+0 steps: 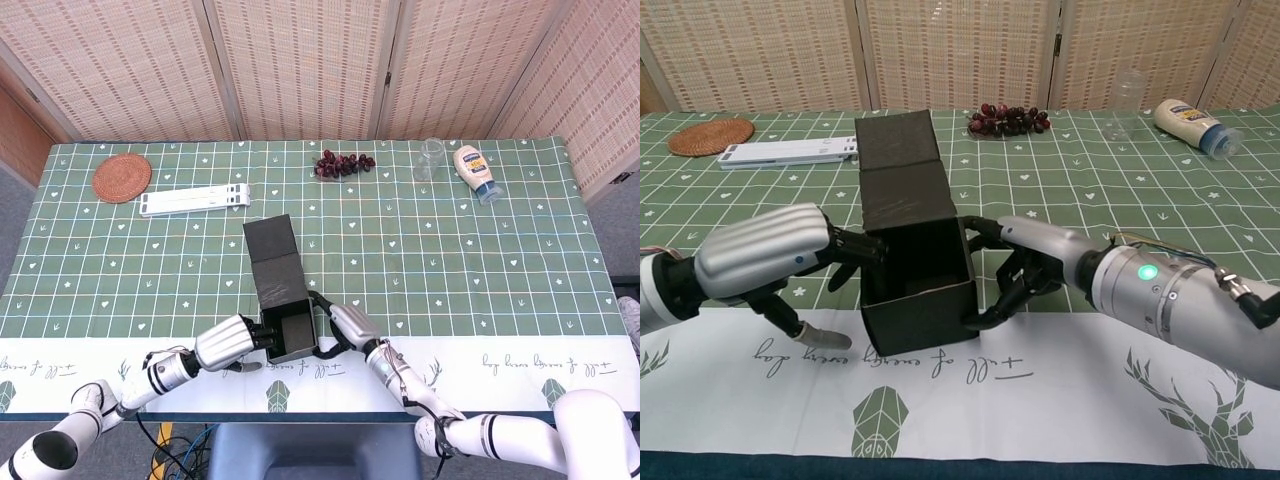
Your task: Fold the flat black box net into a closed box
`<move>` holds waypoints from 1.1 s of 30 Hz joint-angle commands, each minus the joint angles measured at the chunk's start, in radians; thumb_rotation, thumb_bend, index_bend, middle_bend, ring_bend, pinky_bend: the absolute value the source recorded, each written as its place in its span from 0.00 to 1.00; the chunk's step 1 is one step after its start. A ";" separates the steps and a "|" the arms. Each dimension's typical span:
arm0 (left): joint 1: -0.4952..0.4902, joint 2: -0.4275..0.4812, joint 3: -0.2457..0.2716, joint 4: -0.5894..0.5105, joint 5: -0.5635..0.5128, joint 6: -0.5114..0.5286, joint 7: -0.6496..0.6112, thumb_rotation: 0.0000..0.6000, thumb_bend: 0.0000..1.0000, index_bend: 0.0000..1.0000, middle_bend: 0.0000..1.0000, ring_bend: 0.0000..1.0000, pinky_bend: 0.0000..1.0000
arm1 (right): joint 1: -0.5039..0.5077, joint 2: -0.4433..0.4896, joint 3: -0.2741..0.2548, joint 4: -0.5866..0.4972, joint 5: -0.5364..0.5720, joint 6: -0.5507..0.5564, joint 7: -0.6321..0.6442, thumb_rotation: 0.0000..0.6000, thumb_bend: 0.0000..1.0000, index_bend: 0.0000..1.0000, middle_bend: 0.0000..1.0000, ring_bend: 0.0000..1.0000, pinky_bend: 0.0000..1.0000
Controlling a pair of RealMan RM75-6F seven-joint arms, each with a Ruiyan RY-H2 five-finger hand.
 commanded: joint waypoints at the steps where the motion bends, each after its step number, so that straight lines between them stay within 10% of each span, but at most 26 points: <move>1: -0.006 -0.004 0.002 0.006 0.002 -0.001 0.003 1.00 0.14 0.53 0.42 0.63 0.81 | 0.000 0.003 0.001 -0.003 0.003 -0.002 -0.002 1.00 0.66 0.00 0.18 0.76 1.00; 33: -0.031 -0.003 0.024 0.079 0.000 0.054 0.049 1.00 0.14 0.56 0.51 0.66 0.79 | -0.012 0.012 0.038 -0.012 -0.007 0.013 0.041 1.00 0.66 0.00 0.14 0.75 1.00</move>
